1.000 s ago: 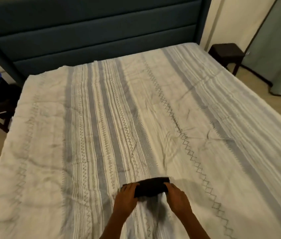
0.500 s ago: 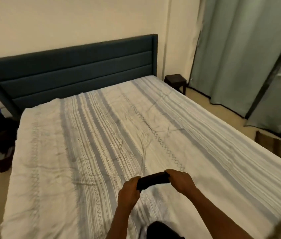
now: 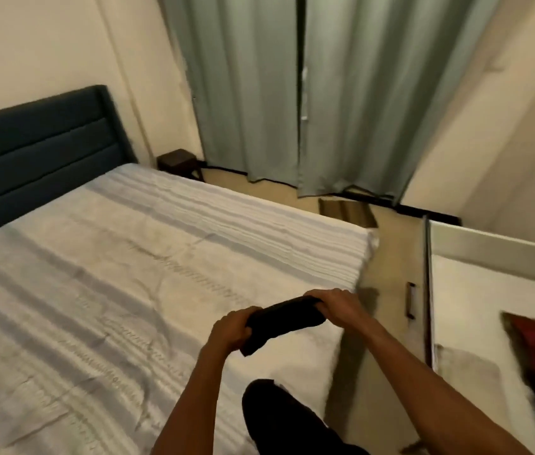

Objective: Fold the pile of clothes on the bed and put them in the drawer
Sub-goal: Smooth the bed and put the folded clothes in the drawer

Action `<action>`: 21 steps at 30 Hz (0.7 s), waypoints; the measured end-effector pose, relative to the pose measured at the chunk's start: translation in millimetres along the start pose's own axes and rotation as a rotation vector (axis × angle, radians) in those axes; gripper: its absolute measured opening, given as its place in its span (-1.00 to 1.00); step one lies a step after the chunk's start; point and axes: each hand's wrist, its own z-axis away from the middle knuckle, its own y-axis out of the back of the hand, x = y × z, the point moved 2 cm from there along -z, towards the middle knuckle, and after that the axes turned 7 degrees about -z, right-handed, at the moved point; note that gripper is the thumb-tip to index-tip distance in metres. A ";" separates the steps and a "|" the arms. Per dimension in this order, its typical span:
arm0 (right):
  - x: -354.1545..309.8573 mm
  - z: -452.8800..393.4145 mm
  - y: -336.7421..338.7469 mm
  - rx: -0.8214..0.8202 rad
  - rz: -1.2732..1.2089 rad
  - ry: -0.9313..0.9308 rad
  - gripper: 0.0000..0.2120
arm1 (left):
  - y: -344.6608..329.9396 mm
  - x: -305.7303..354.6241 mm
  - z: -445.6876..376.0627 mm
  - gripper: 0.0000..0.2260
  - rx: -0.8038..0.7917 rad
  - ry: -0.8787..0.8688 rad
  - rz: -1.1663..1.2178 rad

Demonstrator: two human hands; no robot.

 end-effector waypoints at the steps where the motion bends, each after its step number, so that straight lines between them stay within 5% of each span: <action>1: 22.2 19.5 7.9 0.017 0.009 -0.063 -0.68 | -6.9 25.7 -9.5 -0.53 -0.024 -0.058 -0.061; 8: 114.7 125.9 24.9 0.099 -0.008 -0.356 -0.64 | -49.6 153.0 -39.6 -0.69 -0.065 -0.303 -0.253; 15: 186.4 197.9 39.8 0.186 -0.047 -0.590 -0.61 | -93.8 255.4 -98.0 -0.47 -0.144 -0.569 -0.259; 21: 262.9 231.6 59.1 0.303 -0.142 -0.783 -0.58 | -108.2 360.3 -155.2 -0.51 -0.167 -0.795 -0.247</action>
